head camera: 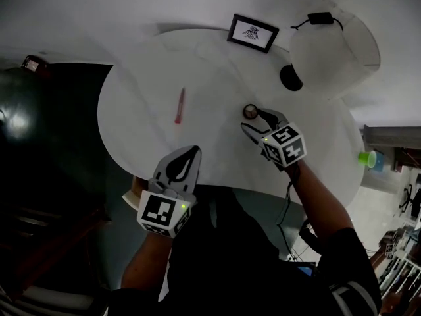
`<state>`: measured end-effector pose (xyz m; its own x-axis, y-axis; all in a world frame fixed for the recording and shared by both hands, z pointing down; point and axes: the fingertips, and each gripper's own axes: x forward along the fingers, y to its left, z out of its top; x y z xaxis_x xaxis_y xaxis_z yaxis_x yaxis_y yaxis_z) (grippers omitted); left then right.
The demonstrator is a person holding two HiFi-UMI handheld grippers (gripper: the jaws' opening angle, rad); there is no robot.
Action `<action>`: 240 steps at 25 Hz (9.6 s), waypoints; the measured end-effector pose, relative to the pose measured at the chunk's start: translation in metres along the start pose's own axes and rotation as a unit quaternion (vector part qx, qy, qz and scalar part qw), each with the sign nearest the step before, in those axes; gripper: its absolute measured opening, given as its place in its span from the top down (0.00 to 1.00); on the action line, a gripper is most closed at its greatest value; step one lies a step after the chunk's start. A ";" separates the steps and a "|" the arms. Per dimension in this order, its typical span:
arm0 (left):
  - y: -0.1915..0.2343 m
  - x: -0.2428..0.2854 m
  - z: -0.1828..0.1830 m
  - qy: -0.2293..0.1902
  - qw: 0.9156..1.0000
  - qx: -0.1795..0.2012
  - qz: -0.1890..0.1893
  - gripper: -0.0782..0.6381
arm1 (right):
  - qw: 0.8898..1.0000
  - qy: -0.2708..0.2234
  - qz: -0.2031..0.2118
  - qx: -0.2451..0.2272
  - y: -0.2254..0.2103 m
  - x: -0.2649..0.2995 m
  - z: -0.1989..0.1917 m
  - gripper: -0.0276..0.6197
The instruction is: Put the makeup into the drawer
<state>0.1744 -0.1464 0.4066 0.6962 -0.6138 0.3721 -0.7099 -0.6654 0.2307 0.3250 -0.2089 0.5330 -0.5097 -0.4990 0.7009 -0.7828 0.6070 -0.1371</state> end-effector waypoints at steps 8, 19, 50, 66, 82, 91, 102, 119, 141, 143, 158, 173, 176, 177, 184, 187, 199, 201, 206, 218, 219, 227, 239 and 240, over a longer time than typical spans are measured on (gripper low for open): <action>-0.002 0.000 -0.004 0.000 1.000 -0.010 0.017 0.87 | 1.000 0.025 -0.009 -0.002 -0.019 0.018 -0.010 0.59; -0.009 -0.009 -0.008 0.006 0.999 -0.020 0.050 0.87 | 0.999 0.049 -0.006 -0.018 -0.030 0.029 -0.019 0.59; -0.013 -0.155 0.002 -0.030 0.994 0.010 0.108 0.87 | 0.999 -0.017 -0.024 -0.036 0.067 -0.027 0.015 0.63; 0.016 -0.295 -0.036 -0.060 0.987 0.013 0.149 0.87 | 0.993 -0.075 0.055 -0.073 0.259 -0.054 0.074 0.63; 0.035 -0.385 -0.071 -0.076 0.971 -0.029 0.225 0.87 | 0.971 -0.099 0.184 -0.120 0.412 -0.065 0.109 0.63; 0.037 -0.377 -0.069 -0.082 0.962 -0.057 0.255 0.87 | 0.954 -0.086 0.237 -0.165 0.437 -0.062 0.112 0.63; 0.064 -0.352 -0.102 -0.052 0.958 -0.098 0.265 0.87 | 0.943 -0.032 0.267 -0.194 0.444 0.002 0.072 0.63; 0.093 -0.340 -0.170 -0.026 0.948 -0.144 0.282 0.87 | 0.931 0.023 0.284 -0.229 0.458 0.083 0.013 0.63; 0.125 -0.292 -0.251 -0.005 0.950 -0.180 0.256 0.87 | 0.904 0.127 0.277 -0.299 0.446 0.205 -0.110 0.63; 0.124 -0.289 -0.255 -0.004 0.950 -0.182 0.254 0.87 | 0.903 0.135 0.274 -0.303 0.444 0.215 -0.118 0.63; 0.117 -0.290 -0.270 -0.001 0.947 -0.195 0.256 0.87 | 0.881 0.192 0.275 -0.332 0.441 0.255 -0.154 0.63; 0.118 -0.316 -0.230 -0.029 0.942 -0.187 0.277 0.87 | 0.899 0.170 0.281 -0.291 0.451 0.212 -0.108 0.63; 0.113 -0.327 -0.209 -0.039 0.942 -0.179 0.283 0.87 | 0.908 0.151 0.282 -0.272 0.456 0.186 -0.086 0.63; 0.111 -0.331 -0.201 -0.043 0.942 -0.175 0.284 0.87 | 0.911 0.145 0.283 -0.262 0.458 0.177 -0.079 0.63; 0.094 -0.354 -0.154 -0.061 0.947 -0.151 0.278 0.87 | 0.929 0.095 0.287 -0.213 0.477 0.112 -0.038 0.63; 0.087 -0.362 -0.135 -0.072 0.949 -0.143 0.273 0.87 | 0.940 0.061 0.280 -0.187 0.479 0.088 -0.008 0.66; 0.062 -0.397 -0.083 -0.108 0.958 -0.090 0.249 0.87 | 0.959 -0.050 0.219 -0.171 0.466 0.008 0.073 0.78; 0.060 -0.401 -0.077 -0.115 0.960 -0.080 0.243 0.87 | 0.959 -0.066 0.213 -0.172 0.467 -0.004 0.081 0.81; 0.058 -0.402 -0.068 -0.118 0.965 -0.061 0.226 0.87 | 0.962 -0.109 0.200 -0.148 0.458 -0.037 0.102 0.88; 0.064 -0.353 -0.034 -0.119 0.972 -0.036 0.198 0.87 | 0.970 -0.132 0.160 -0.129 0.385 -0.056 0.123 0.92; 0.066 -0.345 -0.031 -0.118 0.972 -0.035 0.199 0.87 | 0.970 -0.131 0.160 -0.129 0.376 -0.055 0.126 0.92; 0.074 -0.271 0.002 -0.104 0.970 -0.044 0.214 0.87 | 0.970 -0.118 0.167 -0.132 0.293 -0.042 0.147 0.92; 0.068 -0.149 0.047 -0.075 0.974 -0.033 0.212 0.87 | 0.968 -0.108 0.202 -0.102 0.189 -0.032 0.146 0.92; 0.068 -0.140 0.049 -0.071 0.975 -0.032 0.210 0.87 | 0.969 -0.109 0.202 -0.096 0.183 -0.033 0.144 0.92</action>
<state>0.0343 -0.1264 0.3263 0.3473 -0.8819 0.3187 -0.9374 -0.3176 0.1429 0.1476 -0.1708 0.3836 -0.8404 -0.3017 0.4503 -0.4330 0.8734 -0.2229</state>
